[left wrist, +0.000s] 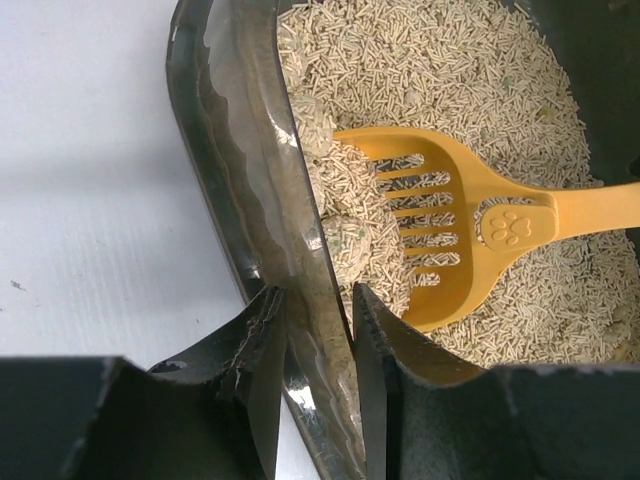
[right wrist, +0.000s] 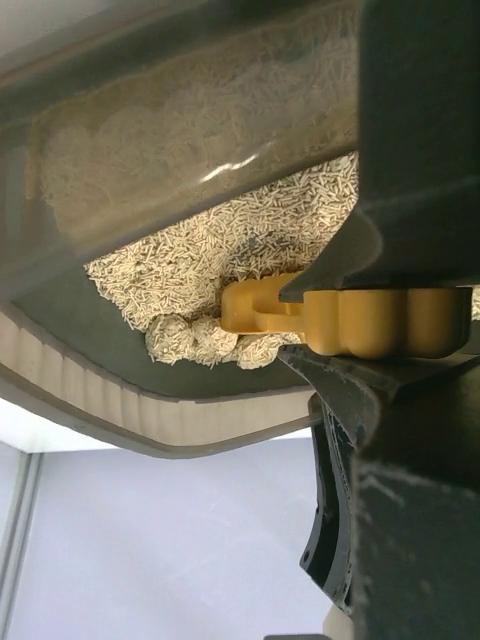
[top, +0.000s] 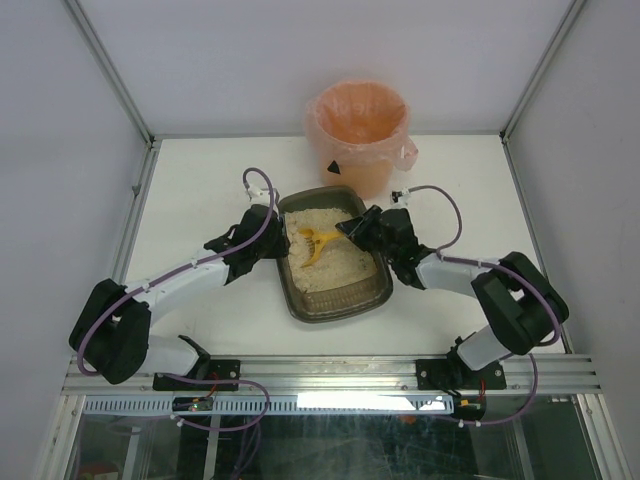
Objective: Clean the litter box
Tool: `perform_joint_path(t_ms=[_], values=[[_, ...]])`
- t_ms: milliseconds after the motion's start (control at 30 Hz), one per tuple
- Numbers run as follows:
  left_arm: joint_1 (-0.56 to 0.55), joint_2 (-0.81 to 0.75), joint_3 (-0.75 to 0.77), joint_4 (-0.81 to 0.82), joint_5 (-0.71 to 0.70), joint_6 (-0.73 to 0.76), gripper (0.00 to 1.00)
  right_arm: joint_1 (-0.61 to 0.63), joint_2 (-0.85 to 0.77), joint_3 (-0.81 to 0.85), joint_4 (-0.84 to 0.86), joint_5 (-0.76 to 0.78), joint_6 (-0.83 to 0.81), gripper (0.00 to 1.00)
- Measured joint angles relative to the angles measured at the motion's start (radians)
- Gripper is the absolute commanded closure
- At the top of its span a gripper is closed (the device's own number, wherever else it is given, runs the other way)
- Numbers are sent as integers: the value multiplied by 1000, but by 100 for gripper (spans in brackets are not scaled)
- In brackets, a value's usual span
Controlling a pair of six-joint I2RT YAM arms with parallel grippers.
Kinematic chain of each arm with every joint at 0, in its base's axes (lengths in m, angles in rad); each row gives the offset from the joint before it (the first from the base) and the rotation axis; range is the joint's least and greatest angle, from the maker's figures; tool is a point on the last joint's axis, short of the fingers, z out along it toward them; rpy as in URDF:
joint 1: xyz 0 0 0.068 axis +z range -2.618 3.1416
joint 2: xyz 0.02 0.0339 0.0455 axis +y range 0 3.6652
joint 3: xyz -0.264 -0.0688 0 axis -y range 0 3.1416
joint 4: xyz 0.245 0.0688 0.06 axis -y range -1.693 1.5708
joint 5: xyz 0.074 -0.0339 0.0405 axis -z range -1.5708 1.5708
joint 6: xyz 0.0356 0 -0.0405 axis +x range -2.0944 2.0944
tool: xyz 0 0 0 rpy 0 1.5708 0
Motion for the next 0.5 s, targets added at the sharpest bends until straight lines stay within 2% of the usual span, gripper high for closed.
perform_joint_path(t_ms=[167,500], values=[[5,0,1,1,-11,1,69,-1,3,-83,113,24,79,100],[5,-2,1,-3,-13,0,54,38,-124,-163,65,34,106,100]])
